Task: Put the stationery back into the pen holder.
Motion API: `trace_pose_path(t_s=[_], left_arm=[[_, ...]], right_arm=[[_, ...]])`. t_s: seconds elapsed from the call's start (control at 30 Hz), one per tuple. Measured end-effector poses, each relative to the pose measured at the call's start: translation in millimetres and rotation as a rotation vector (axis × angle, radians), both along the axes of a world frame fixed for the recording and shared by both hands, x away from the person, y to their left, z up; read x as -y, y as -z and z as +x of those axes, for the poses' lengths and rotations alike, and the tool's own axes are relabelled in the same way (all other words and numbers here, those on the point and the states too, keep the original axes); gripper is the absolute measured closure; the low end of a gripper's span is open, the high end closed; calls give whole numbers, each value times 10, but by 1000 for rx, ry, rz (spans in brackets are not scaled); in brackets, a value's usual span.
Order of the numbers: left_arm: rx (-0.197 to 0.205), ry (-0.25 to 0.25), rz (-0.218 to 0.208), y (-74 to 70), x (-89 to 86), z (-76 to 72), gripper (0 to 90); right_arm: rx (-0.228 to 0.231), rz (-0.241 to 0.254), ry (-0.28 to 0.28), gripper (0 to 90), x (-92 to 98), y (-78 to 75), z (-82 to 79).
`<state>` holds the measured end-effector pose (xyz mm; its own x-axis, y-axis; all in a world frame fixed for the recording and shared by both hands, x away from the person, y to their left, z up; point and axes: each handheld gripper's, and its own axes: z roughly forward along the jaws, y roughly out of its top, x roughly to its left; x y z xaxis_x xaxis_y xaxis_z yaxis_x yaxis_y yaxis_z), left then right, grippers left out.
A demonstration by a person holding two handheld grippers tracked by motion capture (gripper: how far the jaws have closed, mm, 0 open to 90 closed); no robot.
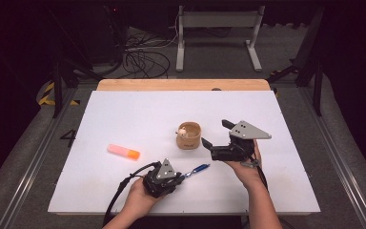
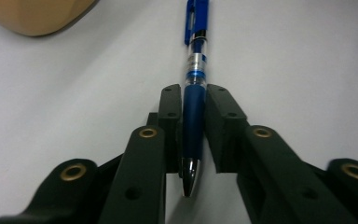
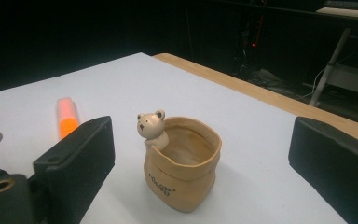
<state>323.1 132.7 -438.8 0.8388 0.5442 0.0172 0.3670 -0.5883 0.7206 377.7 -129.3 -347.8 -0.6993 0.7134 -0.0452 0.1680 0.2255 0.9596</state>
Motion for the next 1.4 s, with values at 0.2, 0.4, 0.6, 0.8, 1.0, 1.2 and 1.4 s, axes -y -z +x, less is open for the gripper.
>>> trace_pose_path(t_s=[0.2, 0.4, 0.6, 0.8, 1.0, 1.2, 1.4], left_arm=[[3, 10, -2, 5, -5, 4, 797], [-13, 17, -13, -5, -16, 27, 798], [-19, 32, -38, -48, -13, 26, 798], [-21, 29, -59, -145, -51, 26, 799], [-24, 32, -94, -245, -96, 55, 798], [-18, 33, -100, -323, -110, 78, 798], [-13, 38, -108, -421, -140, 115, 798]], right_arm=[[16, 6, 12, 102, 11, -16, -16], [8, -2, -7, 101, -3, -4, -10], [29, -57, -45, 136, -37, 11, -21], [47, -107, -95, 225, -90, 15, -52], [107, -208, -132, 344, -148, 15, -110], [211, -359, -162, 412, -217, 37, -170], [269, -439, -185, 464, -269, 61, -203]])
